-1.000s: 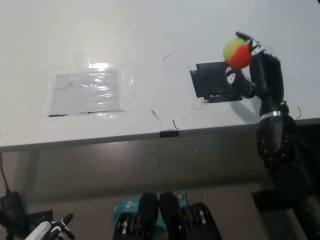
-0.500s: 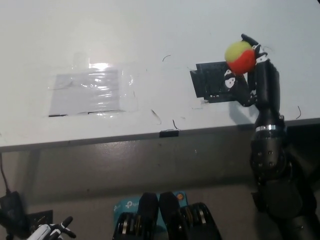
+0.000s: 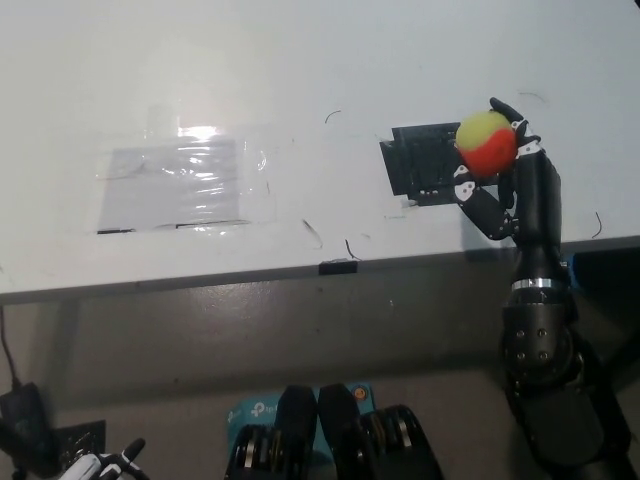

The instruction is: The robot uses right hand to squeeze a small tennis ball placed on the black area of the table

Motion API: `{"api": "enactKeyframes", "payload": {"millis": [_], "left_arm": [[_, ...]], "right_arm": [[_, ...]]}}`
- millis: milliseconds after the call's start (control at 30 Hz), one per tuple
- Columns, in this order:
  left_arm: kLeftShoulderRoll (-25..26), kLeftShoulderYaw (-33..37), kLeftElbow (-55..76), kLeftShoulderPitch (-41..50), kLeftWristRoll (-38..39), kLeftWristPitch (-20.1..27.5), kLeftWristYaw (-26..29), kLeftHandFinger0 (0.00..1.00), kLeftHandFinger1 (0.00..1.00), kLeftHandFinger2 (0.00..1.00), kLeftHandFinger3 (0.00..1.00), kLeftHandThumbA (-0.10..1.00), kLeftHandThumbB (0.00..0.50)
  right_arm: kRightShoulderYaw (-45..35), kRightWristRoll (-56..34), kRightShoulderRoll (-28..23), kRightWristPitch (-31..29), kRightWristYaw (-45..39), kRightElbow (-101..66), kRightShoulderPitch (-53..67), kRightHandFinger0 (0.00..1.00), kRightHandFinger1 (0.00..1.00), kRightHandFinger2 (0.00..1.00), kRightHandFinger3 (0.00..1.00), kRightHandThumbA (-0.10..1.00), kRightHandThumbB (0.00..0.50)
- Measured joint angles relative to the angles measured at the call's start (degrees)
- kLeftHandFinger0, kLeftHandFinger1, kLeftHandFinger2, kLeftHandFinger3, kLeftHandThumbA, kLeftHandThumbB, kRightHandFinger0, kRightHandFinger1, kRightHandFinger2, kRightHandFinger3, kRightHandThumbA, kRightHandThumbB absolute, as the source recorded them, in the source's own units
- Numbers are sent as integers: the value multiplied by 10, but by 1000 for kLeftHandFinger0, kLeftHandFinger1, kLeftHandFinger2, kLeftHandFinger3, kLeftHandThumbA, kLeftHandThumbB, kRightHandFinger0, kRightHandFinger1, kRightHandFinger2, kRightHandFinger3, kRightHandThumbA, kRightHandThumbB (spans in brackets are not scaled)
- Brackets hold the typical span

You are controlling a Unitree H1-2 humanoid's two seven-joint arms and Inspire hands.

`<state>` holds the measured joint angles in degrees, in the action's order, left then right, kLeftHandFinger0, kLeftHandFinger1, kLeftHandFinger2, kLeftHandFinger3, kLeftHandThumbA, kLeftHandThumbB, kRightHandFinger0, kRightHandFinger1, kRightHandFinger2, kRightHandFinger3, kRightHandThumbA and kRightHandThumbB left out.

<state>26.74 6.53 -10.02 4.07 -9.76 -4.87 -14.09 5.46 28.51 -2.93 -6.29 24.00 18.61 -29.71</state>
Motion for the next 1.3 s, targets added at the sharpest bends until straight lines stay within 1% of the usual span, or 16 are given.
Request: {"api": "enactKeyframes", "payload": {"millis": [267,467,633,700,733,800,867,900,933,967,1000,1067,1100,1133,1233,1300], "left_arm": [[0,1,-3,0,-2,3,0,194,180,401,550,1000,500],[0,0,-3,1,-1,5,0,180,156,361,495,1000,500],[0,0,-3,9,0,8,0,178,151,348,463,1000,500],[0,-1,-2,11,0,8,0,181,153,341,445,1000,500],[0,0,-2,11,0,8,0,183,157,342,442,1000,500],[0,-1,-1,11,1,8,0,171,147,344,440,1000,500],[0,-1,0,10,1,8,0,180,150,358,515,1000,500],[0,-1,0,10,1,8,0,181,150,357,520,1000,500],[0,0,0,10,1,8,0,184,161,363,519,1000,500],[0,0,1,10,1,8,0,184,161,360,517,1000,500],[0,0,1,10,1,8,0,178,154,351,507,1000,500],[1,0,1,10,1,8,0,181,166,367,519,1000,499],[2,0,2,10,0,8,0,183,168,371,521,1000,500],[3,0,2,10,0,8,0,202,177,390,533,1000,500],[3,0,4,9,-1,7,0,194,169,395,600,1000,500],[3,0,4,9,-1,8,0,171,138,369,509,1000,500]], "right_arm": [[-1,0,3,-2,5,-1,4,0,0,301,174,-100,240],[-1,1,3,-8,8,-2,4,0,0,287,180,-100,219],[0,2,2,-5,5,-7,6,0,16,370,236,-100,231],[1,2,0,5,-5,-14,6,0,77,464,306,-100,253],[4,3,-3,11,-11,-17,6,0,146,541,347,-100,227],[17,8,-16,30,-30,-24,4,0,202,590,377,-100,192],[29,16,-29,47,-48,-26,2,0,310,703,459,-100,42],[36,20,-36,58,-59,-27,1,0,337,717,458,-100,2],[41,23,-40,70,-70,-27,-1,67,415,734,458,-100,0],[48,28,-47,83,-83,-26,-3,69,402,612,339,-100,0],[56,31,-55,92,-92,-25,-7,82,408,587,308,-100,0],[72,42,-70,117,-119,-23,-19,158,503,690,458,-100,10],[84,48,-80,130,-132,-21,-29,160,503,690,491,-100,2],[91,54,-86,141,-143,-18,-36,234,562,742,575,-100,0],[122,72,-107,175,-180,4,-67,346,644,757,617,-100,0],[140,83,-117,188,-201,28,-86,353,643,743,638,-100,29]]}}
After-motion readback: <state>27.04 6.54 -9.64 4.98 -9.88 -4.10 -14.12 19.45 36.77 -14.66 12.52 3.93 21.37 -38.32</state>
